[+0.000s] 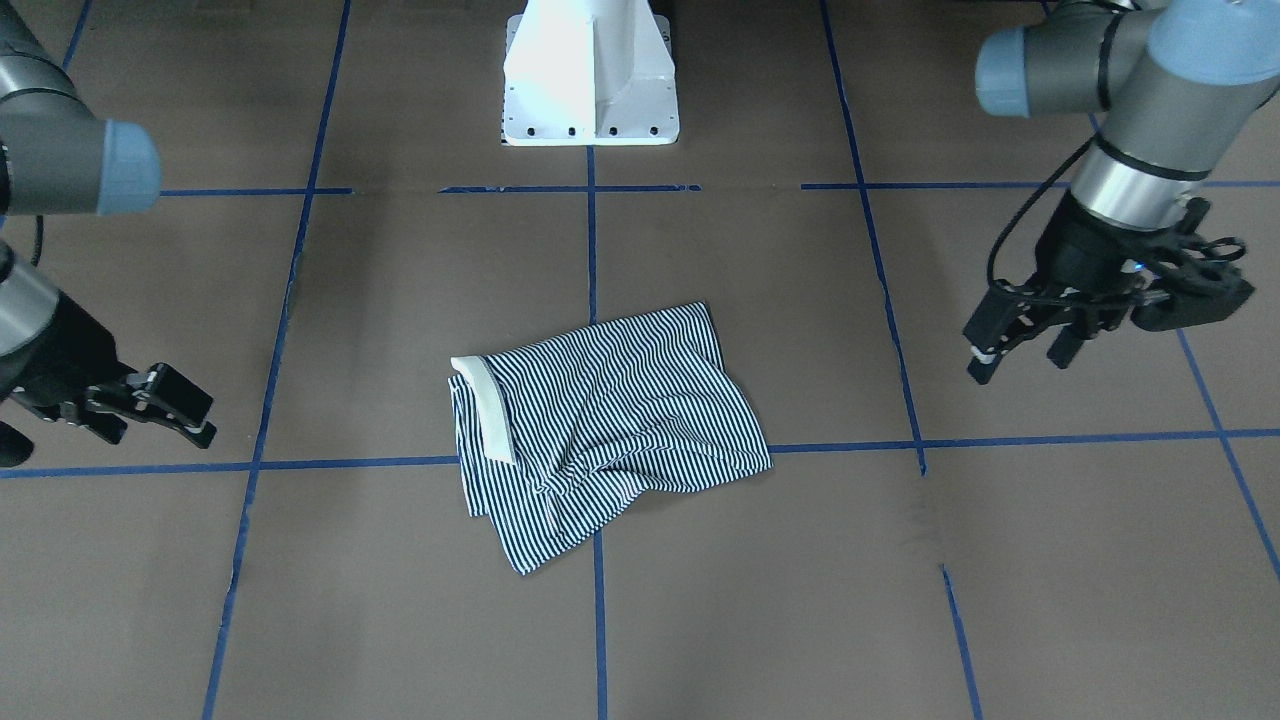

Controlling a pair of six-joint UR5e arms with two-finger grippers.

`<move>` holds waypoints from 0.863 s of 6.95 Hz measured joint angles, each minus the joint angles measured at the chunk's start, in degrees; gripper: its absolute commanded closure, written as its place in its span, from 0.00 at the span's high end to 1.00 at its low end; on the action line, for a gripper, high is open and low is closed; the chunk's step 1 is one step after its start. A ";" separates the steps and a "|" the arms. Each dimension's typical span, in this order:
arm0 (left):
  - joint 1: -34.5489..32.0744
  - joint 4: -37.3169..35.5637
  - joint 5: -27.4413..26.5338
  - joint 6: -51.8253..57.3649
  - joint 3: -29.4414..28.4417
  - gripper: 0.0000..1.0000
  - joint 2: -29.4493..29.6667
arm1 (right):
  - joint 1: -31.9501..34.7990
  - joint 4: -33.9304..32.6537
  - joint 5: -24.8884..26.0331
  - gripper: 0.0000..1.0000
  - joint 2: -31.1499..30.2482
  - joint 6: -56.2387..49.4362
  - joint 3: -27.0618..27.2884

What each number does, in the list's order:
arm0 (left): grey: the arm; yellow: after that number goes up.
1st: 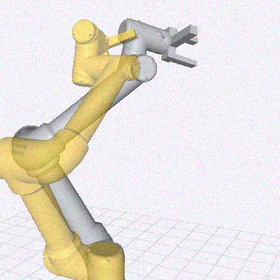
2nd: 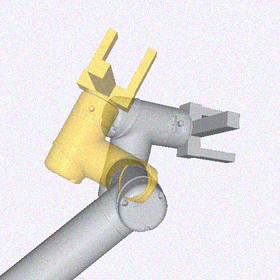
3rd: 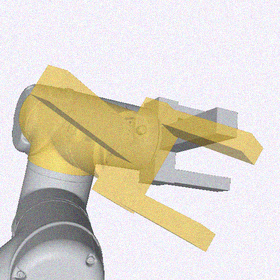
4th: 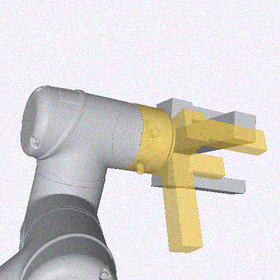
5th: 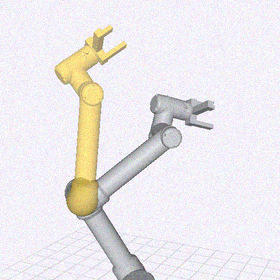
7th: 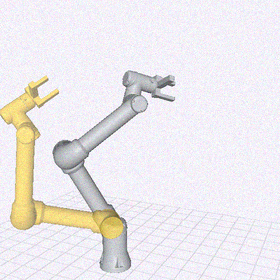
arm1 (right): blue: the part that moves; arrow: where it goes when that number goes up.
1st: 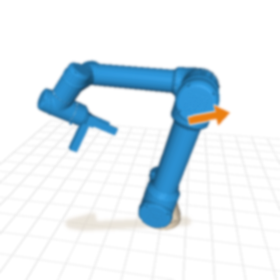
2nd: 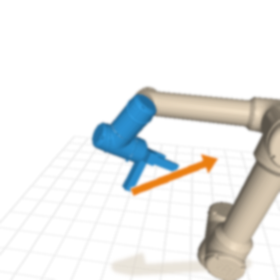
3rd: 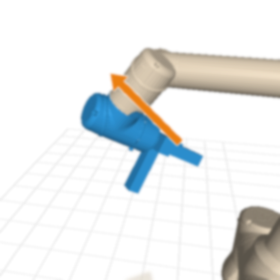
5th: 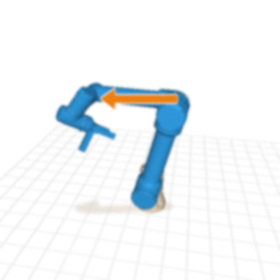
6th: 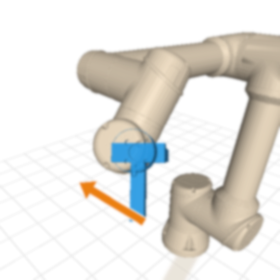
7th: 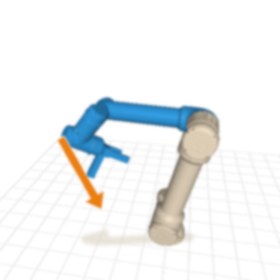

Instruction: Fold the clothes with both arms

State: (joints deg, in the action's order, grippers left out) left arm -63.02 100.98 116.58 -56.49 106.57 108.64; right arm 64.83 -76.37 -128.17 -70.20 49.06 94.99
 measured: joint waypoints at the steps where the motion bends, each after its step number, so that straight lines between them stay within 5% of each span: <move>1: -5.93 -2.86 2.01 13.90 -0.51 1.00 -1.55 | 4.77 -1.30 -1.76 1.00 -4.25 -11.92 -0.01; 4: -21.57 -7.29 6.15 53.86 -5.97 1.00 -7.30 | 19.38 -14.41 -3.04 1.00 -13.33 -49.64 -1.34; 6: -26.47 -4.20 12.50 64.24 -9.63 1.00 -13.27 | 24.41 -15.21 -7.02 1.00 -20.51 -57.01 -0.93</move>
State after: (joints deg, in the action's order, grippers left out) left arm -89.50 96.78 129.08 7.75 96.94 95.37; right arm 89.24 -91.59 -135.19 -90.71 -7.95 94.06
